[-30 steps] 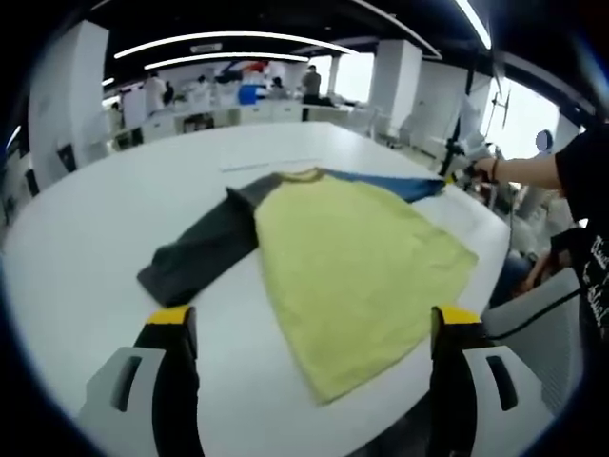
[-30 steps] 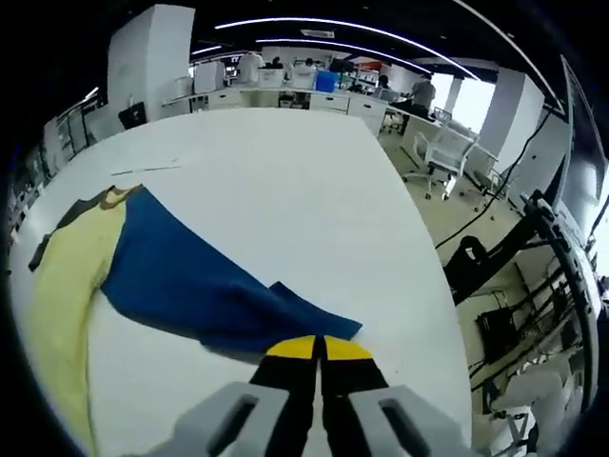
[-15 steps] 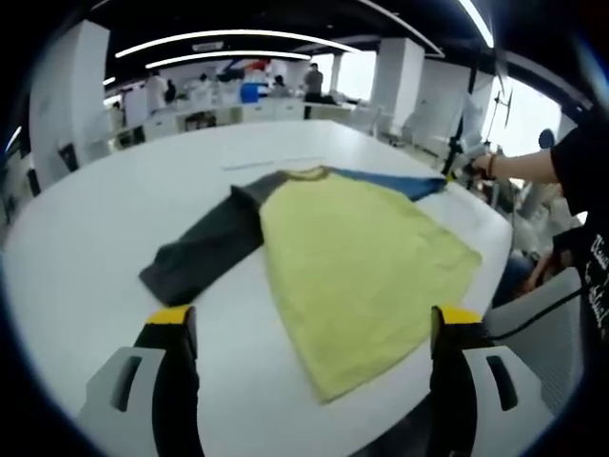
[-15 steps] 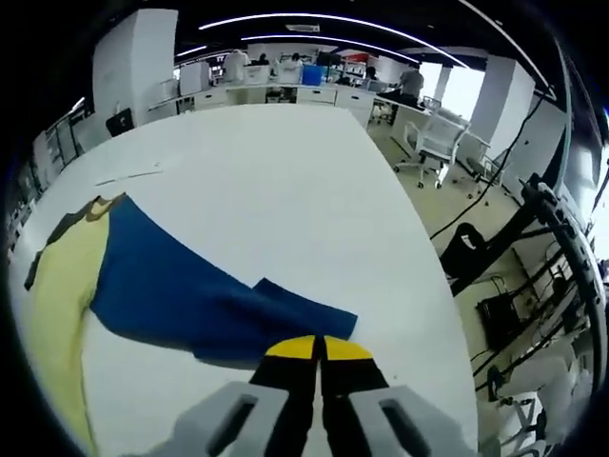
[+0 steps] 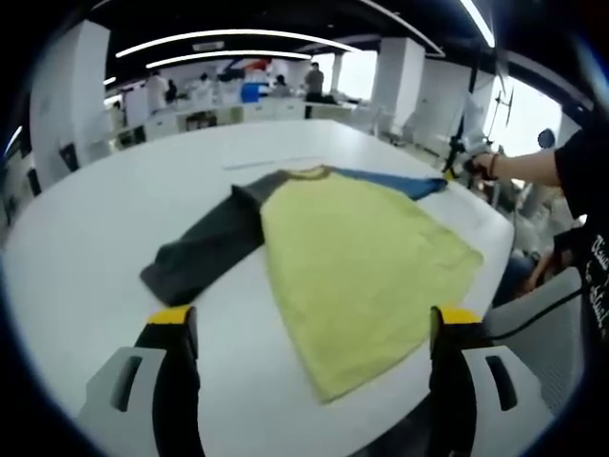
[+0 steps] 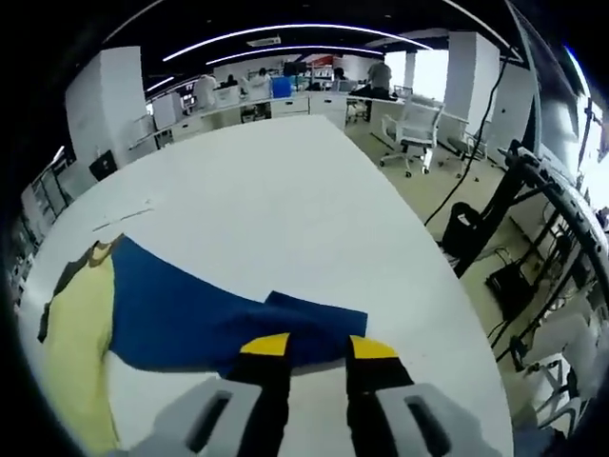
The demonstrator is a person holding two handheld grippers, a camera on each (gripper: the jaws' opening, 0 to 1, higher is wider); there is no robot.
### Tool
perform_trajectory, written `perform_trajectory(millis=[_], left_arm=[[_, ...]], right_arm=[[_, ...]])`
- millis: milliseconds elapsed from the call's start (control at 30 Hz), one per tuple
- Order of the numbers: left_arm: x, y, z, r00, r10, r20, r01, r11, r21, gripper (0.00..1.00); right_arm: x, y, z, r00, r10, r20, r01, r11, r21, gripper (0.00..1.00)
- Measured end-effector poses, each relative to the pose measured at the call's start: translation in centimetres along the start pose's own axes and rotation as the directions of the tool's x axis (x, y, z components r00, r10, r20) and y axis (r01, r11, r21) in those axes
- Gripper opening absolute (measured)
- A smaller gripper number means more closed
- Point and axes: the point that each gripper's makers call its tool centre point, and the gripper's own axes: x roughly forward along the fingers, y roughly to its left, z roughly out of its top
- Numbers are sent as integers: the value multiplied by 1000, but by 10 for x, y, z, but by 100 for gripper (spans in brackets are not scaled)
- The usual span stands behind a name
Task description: Fold the garment on the visible template until the final outline fits inside the template.
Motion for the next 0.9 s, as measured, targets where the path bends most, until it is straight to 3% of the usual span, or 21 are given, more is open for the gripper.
perform_trajectory(millis=[167,267,333,467,567,667,900], left_arm=[[-1,0,1,1000,-4,1,4,1000,13,98],[-2,1,1,1000,-4,4,4,1000,16,98],[-2,1,1,1000,-4,4,4,1000,17,98],[-3,2,1,1000,-3,4,3,1000,16,98],[-3,1,0,1000,-8,1,8,1000,15,98],[-3,0,-1,1000,-7,-1,7,1000,18,98],[-4,0,-1,1000,-7,-7,8,1000,26,97]], right_arm=[[11,-1,2,1000,8,-9,-8,999,44,23],[3,11,-8,1000,4,-26,-2,997,80,23],[8,12,-7,999,17,-27,-14,994,109,22],[0,28,-21,998,39,-48,-29,980,195,16],[5,27,-20,999,33,-39,-25,983,183,14],[1,36,-24,998,51,-33,-41,971,237,13],[6,46,-28,997,66,-33,-55,964,258,7]])
